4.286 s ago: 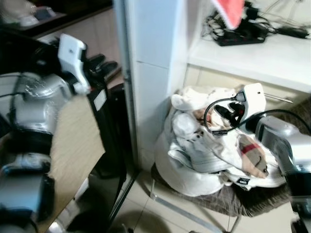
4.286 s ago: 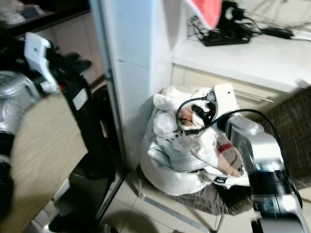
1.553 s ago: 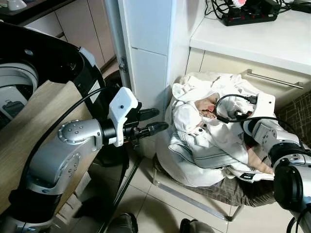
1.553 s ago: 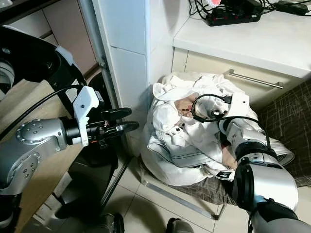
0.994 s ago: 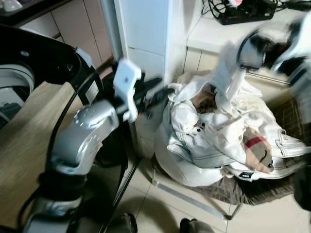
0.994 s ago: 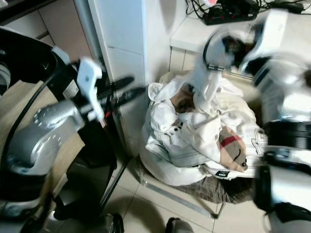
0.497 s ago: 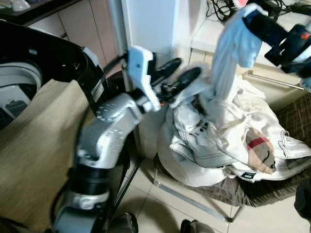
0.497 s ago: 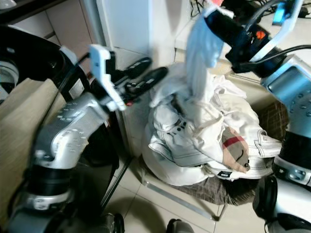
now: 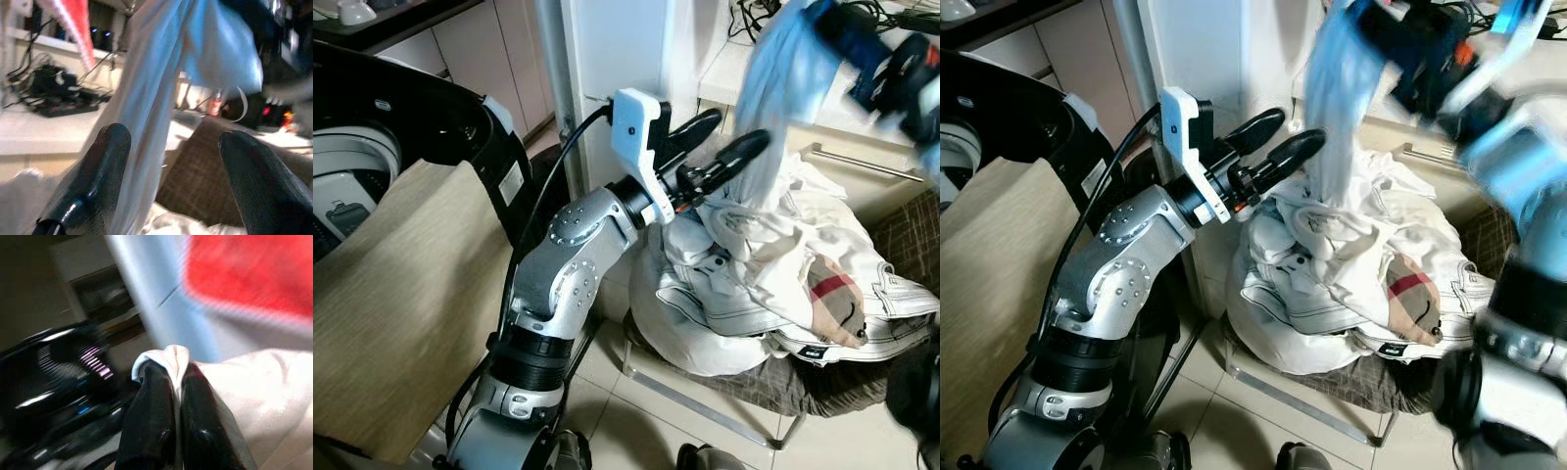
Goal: Clothes washing
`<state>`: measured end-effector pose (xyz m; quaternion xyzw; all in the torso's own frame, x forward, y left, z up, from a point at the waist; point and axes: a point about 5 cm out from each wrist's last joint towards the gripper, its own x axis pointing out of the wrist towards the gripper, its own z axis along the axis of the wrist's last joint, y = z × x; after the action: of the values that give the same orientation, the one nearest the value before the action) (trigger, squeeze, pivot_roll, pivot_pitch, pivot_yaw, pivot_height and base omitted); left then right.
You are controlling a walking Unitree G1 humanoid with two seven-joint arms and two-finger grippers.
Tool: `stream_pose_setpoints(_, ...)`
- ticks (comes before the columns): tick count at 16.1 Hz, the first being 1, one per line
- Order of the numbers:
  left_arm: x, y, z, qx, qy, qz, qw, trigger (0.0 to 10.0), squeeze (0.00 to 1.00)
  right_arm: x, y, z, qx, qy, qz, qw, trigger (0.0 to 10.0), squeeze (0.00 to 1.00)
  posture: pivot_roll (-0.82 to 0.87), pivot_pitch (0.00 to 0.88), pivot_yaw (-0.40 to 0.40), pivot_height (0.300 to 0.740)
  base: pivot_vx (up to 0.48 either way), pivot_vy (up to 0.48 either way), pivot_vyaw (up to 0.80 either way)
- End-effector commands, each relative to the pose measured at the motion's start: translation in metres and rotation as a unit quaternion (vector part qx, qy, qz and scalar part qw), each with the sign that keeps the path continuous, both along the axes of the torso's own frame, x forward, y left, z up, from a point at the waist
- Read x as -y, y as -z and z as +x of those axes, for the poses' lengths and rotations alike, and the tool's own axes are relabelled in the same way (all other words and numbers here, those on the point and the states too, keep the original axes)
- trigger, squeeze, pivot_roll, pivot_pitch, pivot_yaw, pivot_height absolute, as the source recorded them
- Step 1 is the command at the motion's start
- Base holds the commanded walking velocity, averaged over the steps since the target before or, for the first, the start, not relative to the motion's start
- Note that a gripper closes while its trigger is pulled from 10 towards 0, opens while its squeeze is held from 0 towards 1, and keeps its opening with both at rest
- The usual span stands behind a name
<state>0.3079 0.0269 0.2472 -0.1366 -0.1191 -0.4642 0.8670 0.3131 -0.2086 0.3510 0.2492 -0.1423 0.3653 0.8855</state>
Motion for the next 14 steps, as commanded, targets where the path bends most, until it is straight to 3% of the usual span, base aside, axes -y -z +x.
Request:
stream_pose_setpoints(1, -0.014, 0.001, 0.006, 0.006, -0.038, 0.011, 0.999, 10.0, 0.00, 0.014, -0.028, 0.002, 0.043, 0.069, 0.007, 0.997, 0.0, 0.00, -0.13, 0.030, 0.028, 0.740, 0.000, 0.000, 0.00)
stream_pose_setpoints(3, -0.024, 0.004, 0.009, 0.009, -0.054, 0.022, 0.998, 10.0, 0.00, 0.017, -0.054, 0.000, 0.091, 0.097, 0.007, 0.991, 0.0, 0.00, -0.13, 0.030, 0.028, 0.740, 0.000, 0.000, 0.00)
stream_pose_setpoints(4, -0.032, 0.005, 0.011, 0.010, -0.068, 0.031, 0.997, 10.0, 0.00, 0.024, -0.093, -0.007, 0.162, 0.129, 0.042, 0.977, 0.0, 0.00, -0.12, 0.029, 0.021, 0.740, 0.000, 0.000, 0.00)
stream_pose_setpoints(5, -0.037, 0.006, 0.012, 0.011, -0.076, 0.036, 0.996, 10.0, 0.00, 0.031, -0.116, -0.013, 0.202, 0.154, 0.075, 0.964, 0.0, 0.00, -0.12, 0.029, 0.021, 0.740, 0.000, 0.000, 0.00)
stream_pose_setpoints(6, -0.039, 0.006, 0.012, 0.012, -0.079, 0.037, 0.996, 10.0, 0.00, 0.033, -0.123, -0.015, 0.211, 0.162, 0.086, 0.960, 0.0, 0.00, -0.12, 0.029, 0.021, 0.740, 0.000, 0.000, 0.00)
stream_pose_setpoints(7, -0.042, 0.007, 0.013, 0.013, -0.086, 0.041, 0.995, 10.0, 0.00, 0.037, -0.135, -0.015, 0.239, 0.210, 0.069, 0.945, 0.0, 0.00, -0.12, 0.032, 0.016, 0.740, 0.000, 0.000, 0.00)
stream_pose_setpoints(8, -0.044, 0.008, 0.013, 0.012, -0.090, 0.045, 0.995, 10.0, 0.00, 0.039, -0.129, -0.004, 0.222, 0.243, 0.046, 0.943, 0.0, 0.00, -0.12, 0.032, 0.016, 0.740, 0.000, 0.000, 0.00)
stream_pose_setpoints(10, -0.042, 0.011, 0.011, 0.011, -0.083, 0.055, 0.995, 10.0, 0.00, 0.035, -0.093, 0.023, 0.149, 0.258, -0.002, 0.955, 0.0, 0.00, -0.11, 0.035, 0.012, 0.740, 0.000, 0.000, 0.00)
stream_pose_setpoints(11, -0.037, 0.013, 0.008, 0.008, -0.069, 0.062, 0.996, 10.0, 0.00, 0.032, -0.065, 0.037, 0.107, 0.265, -0.037, 0.958, 0.0, 0.00, -0.11, 0.037, 0.012, 0.740, 0.000, 0.000, 0.00)
stream_pose_setpoints(13, -0.031, 0.023, 0.001, -0.007, -0.038, 0.082, 0.996, 10.0, 0.00, 0.031, -0.010, 0.053, 0.021, 0.284, -0.114, 0.952, 0.0, 0.00, -0.11, 0.037, 0.012, 0.740, 0.000, 0.000, 0.00)
stream_pose_setpoints(14, -0.029, 0.036, -0.003, -0.032, -0.025, 0.105, 0.994, 10.0, 0.00, 0.033, 0.020, 0.057, -0.024, 0.299, -0.165, 0.940, 0.0, 0.00, -0.10, 0.041, 0.012, 0.740, 0.000, 0.000, 0.00)
